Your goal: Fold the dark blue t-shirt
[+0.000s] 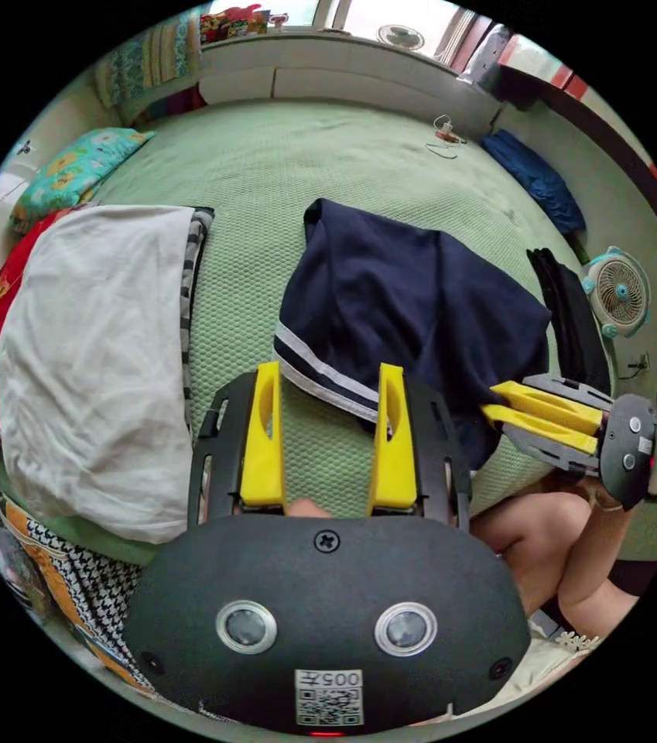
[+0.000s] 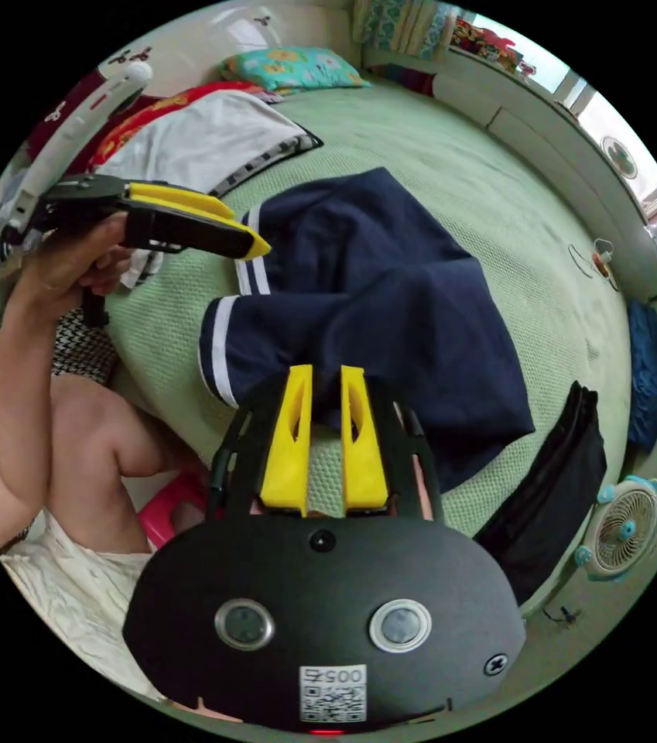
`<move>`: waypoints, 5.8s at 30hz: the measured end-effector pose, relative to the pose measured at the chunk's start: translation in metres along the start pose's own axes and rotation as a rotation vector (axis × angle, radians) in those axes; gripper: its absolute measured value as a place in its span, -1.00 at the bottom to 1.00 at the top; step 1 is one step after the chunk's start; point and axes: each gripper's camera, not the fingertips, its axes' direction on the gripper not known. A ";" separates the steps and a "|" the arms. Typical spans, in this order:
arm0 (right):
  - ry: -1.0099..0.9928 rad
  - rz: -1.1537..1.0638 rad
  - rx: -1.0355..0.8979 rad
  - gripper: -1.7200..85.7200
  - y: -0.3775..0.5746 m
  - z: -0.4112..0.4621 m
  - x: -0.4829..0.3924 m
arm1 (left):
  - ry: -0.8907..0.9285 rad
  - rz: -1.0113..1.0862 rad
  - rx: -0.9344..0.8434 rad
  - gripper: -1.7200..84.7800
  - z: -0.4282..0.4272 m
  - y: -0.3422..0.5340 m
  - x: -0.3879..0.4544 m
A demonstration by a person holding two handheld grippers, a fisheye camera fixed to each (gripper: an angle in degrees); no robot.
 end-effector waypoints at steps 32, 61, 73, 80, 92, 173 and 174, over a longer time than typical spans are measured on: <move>-0.184 -0.008 0.563 -0.76 0.088 -0.099 -0.007 | -0.016 0.090 -0.055 -0.59 0.023 -0.003 0.017; 0.037 -0.393 0.106 -0.74 0.083 -0.019 -0.097 | -0.065 0.022 0.132 -0.70 -0.030 0.024 0.030; -0.023 -0.296 0.147 -0.95 0.109 -0.011 -0.038 | -0.052 0.057 0.173 -0.57 -0.038 0.028 0.042; -0.174 0.040 0.397 -0.95 0.146 -0.039 0.045 | -0.052 0.175 0.162 -0.55 -0.040 0.030 0.059; -0.267 0.527 0.578 -0.96 0.210 -0.035 0.150 | 0.002 0.400 0.065 -0.50 -0.012 0.026 0.108; -0.494 -0.551 0.003 -0.91 0.075 0.021 -0.022 | -0.115 0.150 0.277 -0.95 -0.054 0.029 0.092; -0.490 -0.533 0.007 -0.87 0.077 0.015 -0.020 | -0.113 0.142 0.279 -0.95 -0.055 0.029 0.090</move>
